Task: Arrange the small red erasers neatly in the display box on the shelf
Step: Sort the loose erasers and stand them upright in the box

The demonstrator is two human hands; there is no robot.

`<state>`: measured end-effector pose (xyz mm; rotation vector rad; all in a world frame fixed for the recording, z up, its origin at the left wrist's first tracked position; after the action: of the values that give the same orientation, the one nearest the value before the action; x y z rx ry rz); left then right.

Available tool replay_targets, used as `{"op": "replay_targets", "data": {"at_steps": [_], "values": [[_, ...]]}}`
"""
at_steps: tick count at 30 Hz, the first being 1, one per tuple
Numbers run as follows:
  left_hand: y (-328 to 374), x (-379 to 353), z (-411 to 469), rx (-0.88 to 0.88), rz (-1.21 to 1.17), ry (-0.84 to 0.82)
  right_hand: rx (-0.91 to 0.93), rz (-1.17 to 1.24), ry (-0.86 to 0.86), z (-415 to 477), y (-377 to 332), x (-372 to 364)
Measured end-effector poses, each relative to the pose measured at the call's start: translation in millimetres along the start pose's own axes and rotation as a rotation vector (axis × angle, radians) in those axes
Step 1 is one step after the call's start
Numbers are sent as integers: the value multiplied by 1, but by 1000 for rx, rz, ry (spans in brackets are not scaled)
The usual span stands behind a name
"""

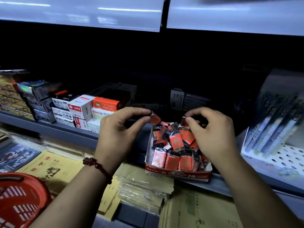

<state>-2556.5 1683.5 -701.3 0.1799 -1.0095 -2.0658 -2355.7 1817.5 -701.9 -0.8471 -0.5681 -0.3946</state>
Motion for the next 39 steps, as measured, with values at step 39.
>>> {"op": "replay_targets", "data": {"at_steps": [39], "values": [[-3, -27, -42, 301, -163, -609, 520, -198, -498, -57, -62, -9]]}}
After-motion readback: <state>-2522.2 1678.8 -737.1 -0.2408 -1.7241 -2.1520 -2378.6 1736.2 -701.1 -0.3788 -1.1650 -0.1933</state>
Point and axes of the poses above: each hand's wrist, its own z-axis towards the middle knuckle, its own x-axis out of the back of the hand, y = z × x, the point moved 8 cm from there along z, towards the middle knuckle, and after that the axes turned 8 degrees about -z, right-handed, at the moved point
